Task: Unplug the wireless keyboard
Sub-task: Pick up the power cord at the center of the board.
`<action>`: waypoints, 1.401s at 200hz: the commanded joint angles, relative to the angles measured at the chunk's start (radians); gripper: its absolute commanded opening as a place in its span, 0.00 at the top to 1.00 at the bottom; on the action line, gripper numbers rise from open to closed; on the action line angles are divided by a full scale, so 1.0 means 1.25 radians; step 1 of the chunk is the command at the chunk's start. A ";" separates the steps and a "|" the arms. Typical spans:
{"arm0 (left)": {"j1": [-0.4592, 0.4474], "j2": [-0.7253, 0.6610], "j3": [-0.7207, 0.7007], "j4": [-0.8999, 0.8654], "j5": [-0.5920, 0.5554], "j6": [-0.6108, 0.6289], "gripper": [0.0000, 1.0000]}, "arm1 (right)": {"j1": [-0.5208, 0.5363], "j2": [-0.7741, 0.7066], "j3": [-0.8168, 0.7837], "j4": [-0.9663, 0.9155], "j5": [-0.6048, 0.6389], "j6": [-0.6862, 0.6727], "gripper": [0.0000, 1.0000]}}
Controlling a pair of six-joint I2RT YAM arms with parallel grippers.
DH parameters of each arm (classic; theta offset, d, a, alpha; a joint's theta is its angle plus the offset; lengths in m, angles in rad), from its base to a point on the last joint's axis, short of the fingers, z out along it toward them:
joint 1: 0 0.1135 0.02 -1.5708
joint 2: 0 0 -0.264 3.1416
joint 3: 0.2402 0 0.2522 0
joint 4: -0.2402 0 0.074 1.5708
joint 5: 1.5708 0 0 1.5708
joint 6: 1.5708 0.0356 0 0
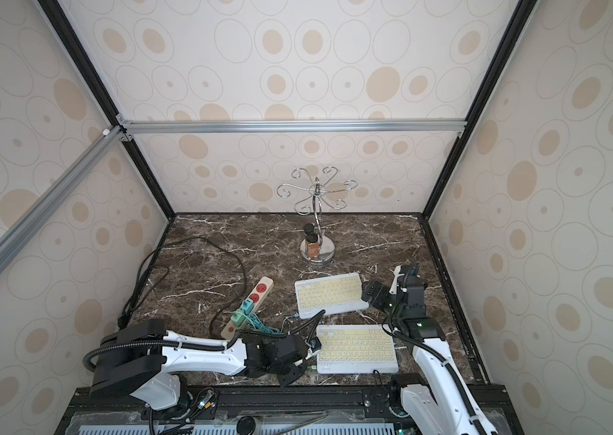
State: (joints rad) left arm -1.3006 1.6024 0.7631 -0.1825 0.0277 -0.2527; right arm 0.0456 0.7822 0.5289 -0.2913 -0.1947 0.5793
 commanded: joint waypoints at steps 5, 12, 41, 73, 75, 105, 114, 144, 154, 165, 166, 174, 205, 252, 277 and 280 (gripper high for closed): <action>0.007 0.095 0.013 -0.084 0.045 0.017 0.61 | 0.006 -0.049 0.028 -0.126 -0.050 0.030 0.03; 0.006 0.108 0.020 -0.085 0.052 0.024 0.65 | 0.006 -0.061 0.033 -0.144 -0.055 0.034 0.02; 0.007 0.132 0.038 -0.088 0.067 0.046 0.69 | 0.008 -0.106 0.043 -0.180 -0.087 0.052 0.01; 0.008 0.113 0.035 -0.093 0.076 0.051 0.72 | 0.009 -0.143 0.052 -0.206 -0.096 0.066 0.00; 0.008 0.112 0.034 -0.093 0.078 0.053 0.73 | 0.008 -0.145 0.052 -0.206 -0.096 0.067 0.00; 0.009 0.105 0.036 -0.092 0.091 0.062 0.78 | 0.009 -0.158 0.059 -0.217 -0.111 0.073 0.00; 0.008 0.112 0.040 -0.092 0.097 0.069 0.81 | 0.008 -0.159 0.059 -0.220 -0.114 0.074 0.00; 0.011 0.114 0.044 -0.071 0.108 0.083 0.96 | 0.009 -0.156 0.060 -0.241 -0.109 0.111 0.00; 0.017 0.099 0.039 -0.054 0.110 0.086 1.00 | 0.009 -0.150 0.069 -0.269 -0.096 0.133 0.00; 0.023 0.075 0.033 -0.027 0.123 0.090 1.00 | 0.009 -0.141 0.087 -0.309 -0.076 0.159 0.00; 0.025 0.073 0.032 -0.025 0.126 0.091 1.00 | 0.008 -0.140 0.089 -0.314 -0.075 0.162 0.00; 0.032 0.052 0.027 -0.002 0.139 0.096 1.00 | 0.009 -0.133 0.102 -0.348 -0.063 0.182 0.00; 0.068 -0.011 0.018 0.080 0.165 0.086 1.00 | 0.012 -0.157 0.088 -0.388 -0.110 0.268 0.00; 0.107 -0.009 0.020 0.151 0.151 0.062 1.00 | 0.054 -0.294 -0.002 -0.391 -0.113 0.374 0.00; 0.109 0.025 0.042 0.169 0.158 0.068 1.00 | 0.087 -0.296 -0.051 -0.354 -0.147 0.410 0.00; 0.109 0.029 0.043 0.171 0.159 0.069 1.00 | 0.093 -0.294 -0.054 -0.350 -0.146 0.415 0.00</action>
State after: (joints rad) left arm -1.1721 1.6062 0.7818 -0.0303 0.2115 -0.1673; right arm 0.1192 0.4088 0.5144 -0.7441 -0.3477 0.9928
